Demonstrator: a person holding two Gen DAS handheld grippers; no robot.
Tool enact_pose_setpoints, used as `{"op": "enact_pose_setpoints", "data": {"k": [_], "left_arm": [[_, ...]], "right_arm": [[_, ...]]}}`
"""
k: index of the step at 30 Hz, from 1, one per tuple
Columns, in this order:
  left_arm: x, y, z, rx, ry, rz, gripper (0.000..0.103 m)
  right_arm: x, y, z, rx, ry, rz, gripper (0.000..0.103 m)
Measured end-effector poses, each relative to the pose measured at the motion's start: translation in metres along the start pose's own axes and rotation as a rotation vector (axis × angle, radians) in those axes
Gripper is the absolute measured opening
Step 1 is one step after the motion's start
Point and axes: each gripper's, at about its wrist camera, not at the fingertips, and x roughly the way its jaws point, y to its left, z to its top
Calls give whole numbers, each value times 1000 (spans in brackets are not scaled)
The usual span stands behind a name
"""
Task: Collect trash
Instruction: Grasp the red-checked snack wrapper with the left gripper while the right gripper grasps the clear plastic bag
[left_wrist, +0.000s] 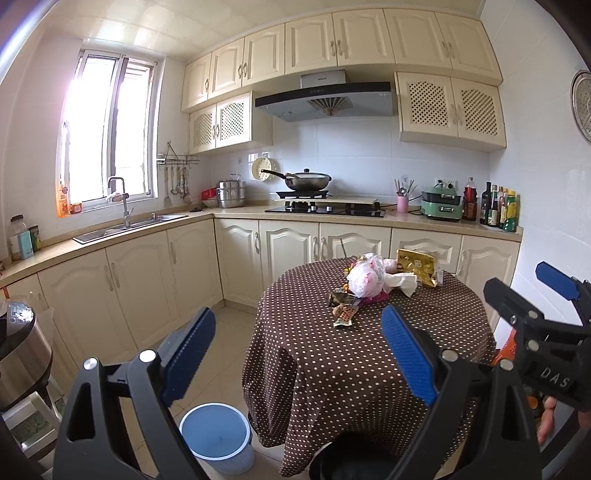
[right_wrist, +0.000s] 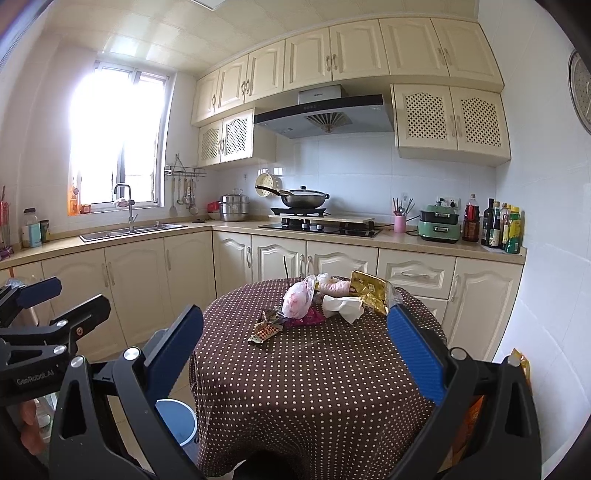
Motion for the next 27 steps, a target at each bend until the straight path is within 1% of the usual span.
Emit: {"op": "enact_pose_setpoints", "data": {"k": [7, 11, 17, 23, 27], "left_arm": [[36, 3, -1, 10, 56, 24, 89], [69, 3, -5, 11, 118, 14, 89], [125, -3, -14, 7, 220, -16, 89], [188, -24, -22, 20, 312, -94, 89], [239, -40, -28, 27, 399, -165, 89]], "right_arm": [[36, -5, -6, 24, 54, 23, 96], [61, -12, -9, 31, 93, 26, 96], [108, -39, -18, 76, 181, 14, 96], [160, -67, -32, 118, 262, -51, 96], [190, -86, -41, 158, 316, -81, 96]]}}
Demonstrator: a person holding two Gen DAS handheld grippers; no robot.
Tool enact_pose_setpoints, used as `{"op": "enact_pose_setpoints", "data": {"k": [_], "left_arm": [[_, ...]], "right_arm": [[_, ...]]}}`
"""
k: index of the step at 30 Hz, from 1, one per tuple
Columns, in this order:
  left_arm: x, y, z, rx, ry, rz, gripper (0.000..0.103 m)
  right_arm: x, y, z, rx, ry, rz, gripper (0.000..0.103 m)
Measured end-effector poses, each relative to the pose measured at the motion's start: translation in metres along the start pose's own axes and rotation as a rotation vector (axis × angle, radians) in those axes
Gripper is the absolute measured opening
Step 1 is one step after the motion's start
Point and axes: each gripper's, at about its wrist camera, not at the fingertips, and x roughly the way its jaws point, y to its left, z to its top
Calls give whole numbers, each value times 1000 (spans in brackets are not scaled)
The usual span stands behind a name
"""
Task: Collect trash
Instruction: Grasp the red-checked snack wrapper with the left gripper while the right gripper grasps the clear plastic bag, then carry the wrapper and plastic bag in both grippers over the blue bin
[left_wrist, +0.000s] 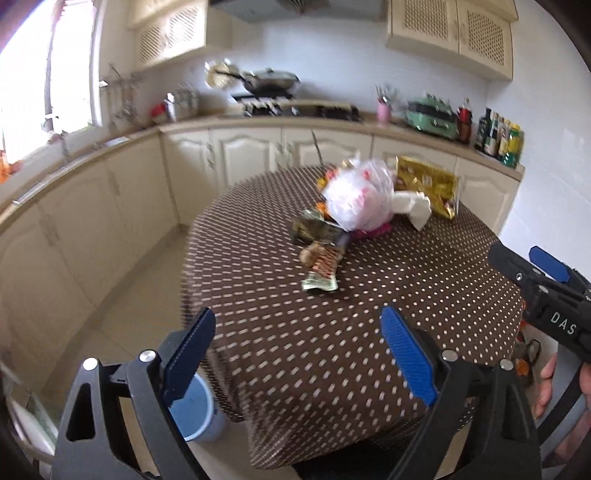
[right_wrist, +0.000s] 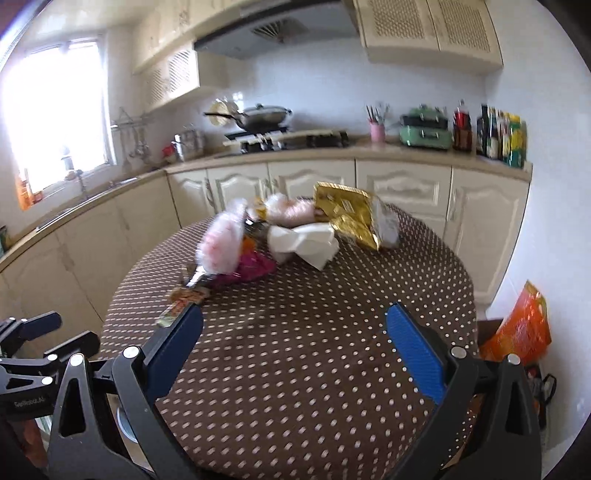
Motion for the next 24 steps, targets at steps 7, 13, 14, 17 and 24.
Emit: {"op": "enact_pose_setpoints", "data": {"k": [7, 13, 14, 17, 24], "left_arm": [[72, -12, 20, 31, 103, -28, 89], [119, -17, 28, 56, 197, -47, 58], [123, -16, 29, 59, 207, -46, 55], [129, -16, 31, 67, 209, -39, 30], [104, -7, 29, 18, 155, -151, 27]], "right_arm": [[43, -14, 6, 39, 59, -17, 96], [67, -12, 14, 37, 84, -18, 96], [69, -11, 16, 38, 86, -16, 96], [75, -7, 18, 30, 91, -13, 96], [74, 1, 22, 33, 78, 7, 96]]}}
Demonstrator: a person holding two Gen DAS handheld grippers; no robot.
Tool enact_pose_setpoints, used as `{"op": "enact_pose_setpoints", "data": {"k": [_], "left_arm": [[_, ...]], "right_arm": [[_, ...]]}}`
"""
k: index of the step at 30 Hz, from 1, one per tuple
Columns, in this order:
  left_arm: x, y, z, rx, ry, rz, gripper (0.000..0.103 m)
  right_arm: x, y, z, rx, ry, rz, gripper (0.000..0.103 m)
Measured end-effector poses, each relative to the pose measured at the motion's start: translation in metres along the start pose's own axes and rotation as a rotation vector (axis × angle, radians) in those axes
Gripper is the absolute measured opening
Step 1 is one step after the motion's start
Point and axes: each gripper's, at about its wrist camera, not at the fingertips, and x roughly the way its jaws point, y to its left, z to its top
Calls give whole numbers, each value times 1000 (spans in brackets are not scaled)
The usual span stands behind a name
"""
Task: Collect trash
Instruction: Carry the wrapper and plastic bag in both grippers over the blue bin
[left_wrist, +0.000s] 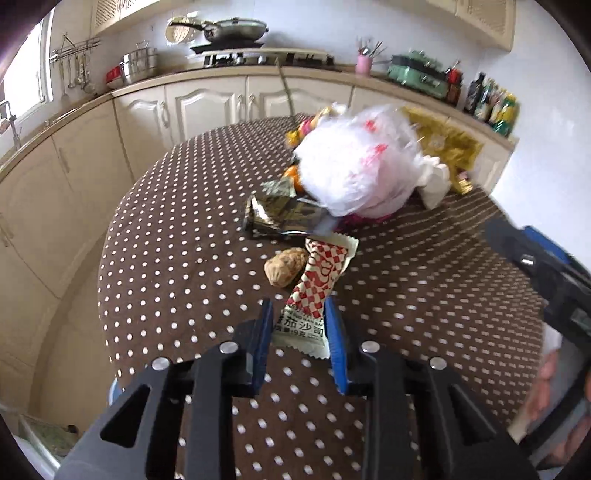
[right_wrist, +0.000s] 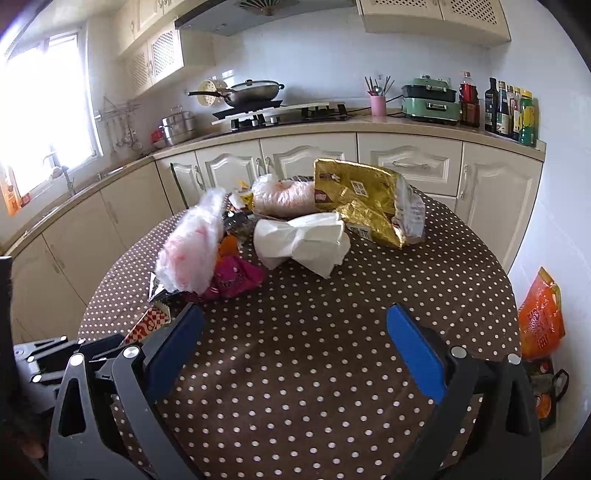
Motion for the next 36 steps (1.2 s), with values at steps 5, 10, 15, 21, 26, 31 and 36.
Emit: {"op": "enact_pose_setpoints", "data": {"k": [5, 10, 15, 21, 26, 31, 36], "left_arm": [[-38, 8, -7, -35, -79, -48, 26], [-72, 29, -11, -86, -164, -1, 26], [-87, 66, -7, -168, -206, 107, 26], [-99, 96, -13, -224, -214, 148, 26], [-111, 127, -30, -277, -236, 152, 26], [-123, 162, -47, -337, -250, 164, 26], [-130, 206, -79, -414, -230, 226, 26]], "right_arm": [[1, 10, 9, 13, -17, 26, 96], [18, 34, 27, 9, -9, 78, 96], [52, 58, 40, 21, 41, 136, 96], [81, 73, 35, 33, 145, 209, 28], [44, 87, 37, -21, 10, 161, 24], [-12, 126, 40, -114, -153, 186, 24], [-19, 200, 19, -236, -94, 378, 24]]}}
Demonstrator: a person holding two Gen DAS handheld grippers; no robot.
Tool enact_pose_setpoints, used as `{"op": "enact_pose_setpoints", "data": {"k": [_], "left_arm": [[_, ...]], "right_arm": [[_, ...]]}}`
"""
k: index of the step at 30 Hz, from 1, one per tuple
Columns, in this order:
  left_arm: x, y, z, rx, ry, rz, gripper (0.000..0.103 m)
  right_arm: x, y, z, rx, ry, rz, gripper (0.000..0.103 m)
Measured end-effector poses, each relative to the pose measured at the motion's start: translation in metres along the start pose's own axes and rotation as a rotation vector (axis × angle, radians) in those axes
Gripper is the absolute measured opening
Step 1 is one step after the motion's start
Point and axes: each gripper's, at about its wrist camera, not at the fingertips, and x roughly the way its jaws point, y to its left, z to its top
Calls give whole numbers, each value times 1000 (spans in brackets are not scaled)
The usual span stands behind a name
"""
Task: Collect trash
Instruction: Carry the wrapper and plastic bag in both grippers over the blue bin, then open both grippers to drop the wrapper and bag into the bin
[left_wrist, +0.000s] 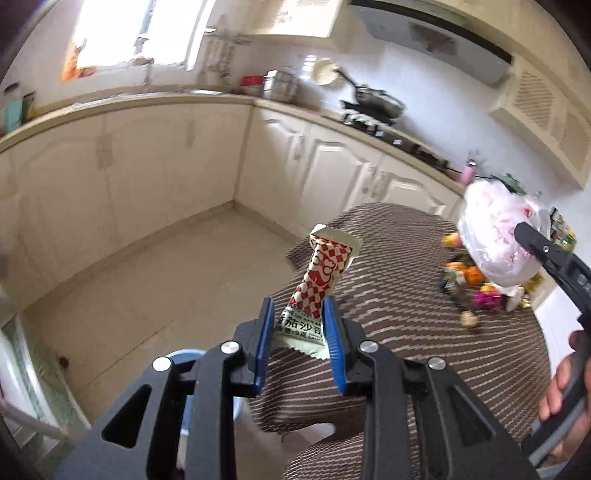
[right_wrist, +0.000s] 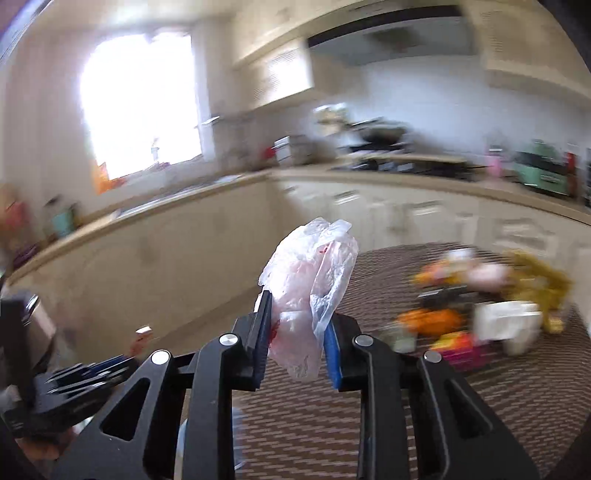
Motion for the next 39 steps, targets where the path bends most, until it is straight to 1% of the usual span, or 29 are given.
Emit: {"op": "enact_pose_setpoints", "data": {"k": [1, 2, 4, 5, 6, 7, 8, 10, 11, 14, 16, 17, 20, 21, 23, 24, 25, 26, 28, 29, 32, 35, 39], "left_arm": [[1, 12, -5, -9, 8, 24, 26], [2, 26, -12, -25, 22, 59, 26], [7, 56, -25, -63, 57, 106, 26], [10, 67, -31, -77, 72, 120, 26], [14, 79, -37, -94, 93, 139, 26], [19, 92, -44, -110, 115, 158, 26], [27, 106, -54, -127, 146, 179, 26], [40, 125, -66, -156, 192, 196, 26], [52, 136, -73, -172, 225, 204, 26], [90, 159, -92, -204, 321, 210, 26], [110, 167, -97, -218, 353, 200, 26], [124, 171, -99, -231, 374, 180, 26], [154, 175, -99, -242, 403, 155, 27], [160, 176, -101, -246, 409, 149, 29], [171, 178, -101, -258, 422, 138, 31], [176, 182, -101, -266, 425, 146, 35], [179, 187, -102, -274, 424, 153, 47], [181, 188, -102, -281, 421, 159, 52], [183, 193, -103, -286, 416, 164, 53], [184, 195, -104, -288, 421, 170, 53], [183, 200, -112, -300, 435, 188, 53], [178, 207, -115, -308, 430, 206, 53], [170, 214, -110, -317, 414, 219, 53]], "right_arm": [[11, 17, -6, -21, 29, 39, 24], [26, 39, -16, -53, 77, 83, 24], [50, 67, -34, -84, 143, 143, 24], [64, 79, -46, -105, 183, 164, 24], [86, 97, -65, -127, 249, 195, 24], [96, 105, -74, -131, 280, 212, 24], [118, 117, -95, -147, 349, 227, 24], [144, 124, -121, -157, 424, 227, 24], [160, 127, -138, -161, 476, 222, 24], [190, 126, -166, -161, 560, 208, 24], [211, 125, -184, -162, 612, 193, 24], [221, 125, -192, -159, 635, 188, 24], [238, 129, -205, -154, 672, 175, 24], [244, 129, -209, -148, 684, 172, 24], [255, 127, -215, -136, 707, 168, 24], [261, 130, -219, -135, 712, 165, 24], [264, 130, -222, -131, 720, 164, 24], [262, 132, -225, -128, 728, 165, 24], [267, 131, -228, -126, 739, 166, 24], [277, 144, -229, -127, 742, 166, 24], [286, 147, -232, -127, 751, 176, 24], [287, 152, -234, -120, 751, 196, 25], [290, 162, -232, -114, 743, 219, 27]]}}
